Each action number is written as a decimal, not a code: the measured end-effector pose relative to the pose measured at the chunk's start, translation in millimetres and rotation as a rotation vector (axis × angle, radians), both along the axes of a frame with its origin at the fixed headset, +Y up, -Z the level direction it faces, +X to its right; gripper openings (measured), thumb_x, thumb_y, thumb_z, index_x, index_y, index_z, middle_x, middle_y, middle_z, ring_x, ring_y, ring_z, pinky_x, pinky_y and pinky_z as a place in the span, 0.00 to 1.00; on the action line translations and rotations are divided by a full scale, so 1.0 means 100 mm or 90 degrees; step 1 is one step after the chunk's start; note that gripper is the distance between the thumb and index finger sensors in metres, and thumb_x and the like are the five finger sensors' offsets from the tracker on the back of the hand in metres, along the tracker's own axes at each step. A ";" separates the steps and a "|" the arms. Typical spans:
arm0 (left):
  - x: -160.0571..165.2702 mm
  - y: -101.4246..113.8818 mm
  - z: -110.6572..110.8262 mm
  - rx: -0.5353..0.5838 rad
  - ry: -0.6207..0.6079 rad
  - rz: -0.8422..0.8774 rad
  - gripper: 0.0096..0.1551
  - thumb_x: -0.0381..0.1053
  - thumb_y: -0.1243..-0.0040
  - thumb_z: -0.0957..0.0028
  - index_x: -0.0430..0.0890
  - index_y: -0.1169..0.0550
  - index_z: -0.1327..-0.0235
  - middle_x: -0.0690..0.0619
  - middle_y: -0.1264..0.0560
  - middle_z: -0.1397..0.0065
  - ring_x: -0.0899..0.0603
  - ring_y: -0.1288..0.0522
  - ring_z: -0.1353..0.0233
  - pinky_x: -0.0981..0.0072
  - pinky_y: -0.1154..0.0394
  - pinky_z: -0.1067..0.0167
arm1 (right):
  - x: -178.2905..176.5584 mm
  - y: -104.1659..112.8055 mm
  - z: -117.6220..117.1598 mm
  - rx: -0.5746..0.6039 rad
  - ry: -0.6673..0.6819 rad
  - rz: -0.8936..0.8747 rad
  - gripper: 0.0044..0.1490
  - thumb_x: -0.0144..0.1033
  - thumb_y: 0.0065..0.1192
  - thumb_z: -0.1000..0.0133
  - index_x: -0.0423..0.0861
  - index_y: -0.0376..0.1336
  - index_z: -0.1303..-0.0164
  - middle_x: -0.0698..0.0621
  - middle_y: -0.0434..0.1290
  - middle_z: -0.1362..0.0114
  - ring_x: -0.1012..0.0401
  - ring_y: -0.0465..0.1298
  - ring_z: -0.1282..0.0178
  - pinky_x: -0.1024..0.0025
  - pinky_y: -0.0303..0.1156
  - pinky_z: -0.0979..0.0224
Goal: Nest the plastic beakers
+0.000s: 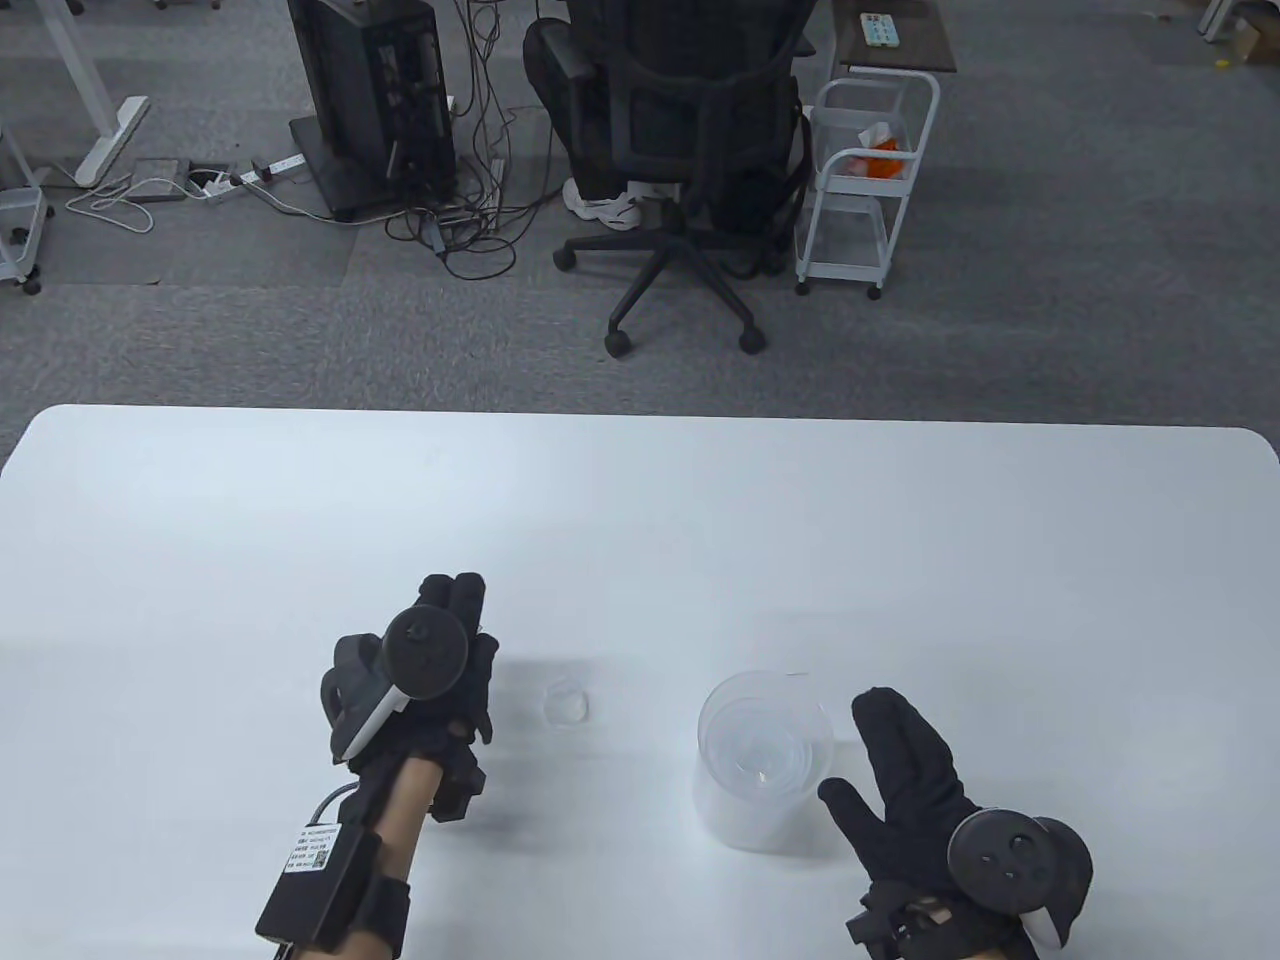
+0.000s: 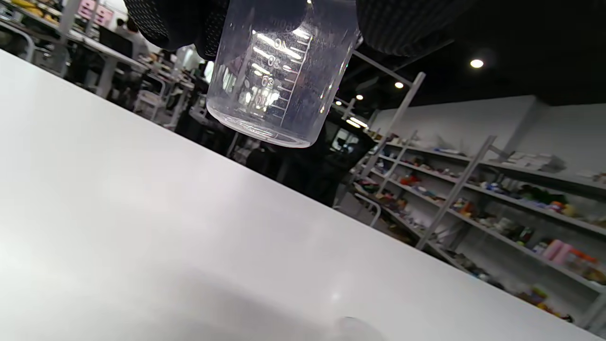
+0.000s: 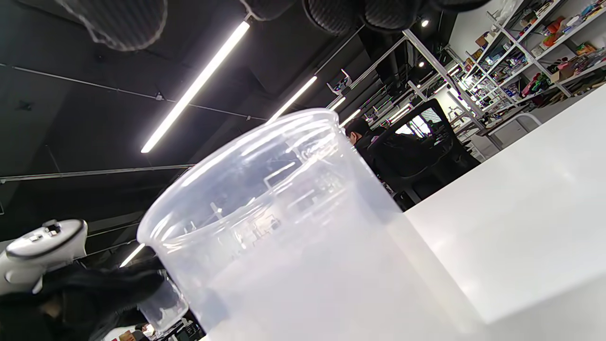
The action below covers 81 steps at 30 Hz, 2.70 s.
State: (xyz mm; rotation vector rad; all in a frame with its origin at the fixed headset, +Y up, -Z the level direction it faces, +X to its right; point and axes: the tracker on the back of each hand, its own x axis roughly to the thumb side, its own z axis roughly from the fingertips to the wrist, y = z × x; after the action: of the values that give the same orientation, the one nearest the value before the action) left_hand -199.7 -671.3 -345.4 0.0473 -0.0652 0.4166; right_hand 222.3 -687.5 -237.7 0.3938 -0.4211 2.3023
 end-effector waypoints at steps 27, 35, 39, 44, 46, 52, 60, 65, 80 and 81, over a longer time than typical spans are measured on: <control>1.93 0.37 0.48 0.064 -0.329 -0.038 0.36 0.54 0.52 0.49 0.53 0.42 0.25 0.42 0.47 0.18 0.29 0.40 0.20 0.41 0.40 0.28 | 0.01 -0.01 0.00 -0.002 -0.003 -0.002 0.50 0.60 0.58 0.45 0.40 0.47 0.24 0.35 0.52 0.17 0.35 0.55 0.20 0.34 0.55 0.27; 2.23 0.22 0.50 0.047 -0.356 -0.105 0.36 0.55 0.52 0.49 0.53 0.42 0.25 0.42 0.48 0.18 0.30 0.41 0.19 0.39 0.42 0.27 | 0.01 -0.01 0.00 -0.001 -0.002 -0.006 0.50 0.59 0.58 0.45 0.40 0.47 0.24 0.35 0.52 0.17 0.35 0.55 0.20 0.35 0.55 0.27; 2.31 0.16 0.49 0.041 -0.365 -0.114 0.36 0.55 0.52 0.49 0.53 0.41 0.25 0.45 0.47 0.18 0.30 0.41 0.19 0.37 0.43 0.27 | 0.02 -0.01 0.00 0.000 -0.002 -0.007 0.50 0.59 0.58 0.45 0.40 0.47 0.24 0.35 0.52 0.17 0.35 0.55 0.20 0.35 0.55 0.27; 2.30 0.14 0.48 0.035 -0.370 -0.119 0.38 0.60 0.50 0.49 0.52 0.40 0.25 0.44 0.48 0.17 0.29 0.44 0.18 0.32 0.45 0.28 | 0.03 -0.02 0.00 -0.001 -0.003 -0.009 0.50 0.59 0.58 0.45 0.40 0.47 0.24 0.35 0.52 0.17 0.35 0.55 0.20 0.35 0.55 0.27; 2.25 0.17 0.47 0.047 -0.363 -0.111 0.37 0.60 0.50 0.49 0.52 0.39 0.25 0.44 0.48 0.17 0.29 0.43 0.18 0.32 0.45 0.28 | 0.03 -0.02 0.00 -0.002 -0.002 -0.007 0.50 0.59 0.58 0.44 0.40 0.47 0.24 0.35 0.52 0.17 0.35 0.55 0.20 0.35 0.55 0.27; 1.86 0.25 0.31 0.049 -0.285 -0.074 0.37 0.60 0.50 0.49 0.52 0.39 0.25 0.44 0.47 0.17 0.29 0.42 0.19 0.32 0.44 0.28 | 0.03 -0.02 0.00 -0.003 -0.002 -0.005 0.50 0.59 0.58 0.44 0.40 0.47 0.24 0.35 0.52 0.17 0.35 0.55 0.20 0.35 0.55 0.27; 1.19 -0.06 0.02 -0.037 -0.140 -0.096 0.37 0.59 0.49 0.49 0.51 0.38 0.25 0.45 0.47 0.17 0.29 0.41 0.19 0.33 0.42 0.29 | 0.03 -0.02 0.00 -0.002 0.001 -0.004 0.50 0.59 0.58 0.44 0.40 0.47 0.24 0.35 0.52 0.17 0.35 0.55 0.20 0.35 0.55 0.27; 0.98 -0.33 -0.10 -0.096 -0.088 -0.114 0.36 0.58 0.49 0.49 0.51 0.38 0.25 0.44 0.47 0.18 0.29 0.41 0.19 0.34 0.41 0.29 | 0.02 -0.03 0.00 -0.004 0.002 -0.003 0.50 0.59 0.58 0.44 0.40 0.47 0.24 0.35 0.52 0.17 0.35 0.56 0.21 0.35 0.55 0.27; 0.93 -0.86 -0.22 -0.176 -0.025 -0.186 0.37 0.57 0.48 0.50 0.51 0.39 0.26 0.42 0.47 0.19 0.30 0.36 0.23 0.41 0.34 0.32 | 0.03 -0.03 0.00 -0.003 0.001 -0.006 0.50 0.59 0.58 0.44 0.40 0.48 0.24 0.35 0.52 0.17 0.35 0.56 0.21 0.35 0.55 0.27; 0.94 -0.88 -0.22 -0.174 -0.023 -0.193 0.37 0.57 0.47 0.50 0.51 0.39 0.26 0.42 0.46 0.19 0.31 0.34 0.24 0.43 0.33 0.33 | 0.03 -0.03 0.01 -0.002 0.000 -0.006 0.50 0.59 0.58 0.44 0.39 0.48 0.24 0.35 0.52 0.17 0.35 0.56 0.21 0.35 0.55 0.27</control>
State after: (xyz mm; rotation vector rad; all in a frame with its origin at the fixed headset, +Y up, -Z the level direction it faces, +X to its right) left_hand -106.0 -759.1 -367.2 -0.2379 -0.0492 0.1198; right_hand 225.6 -690.2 -237.1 0.3900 -0.4176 2.2935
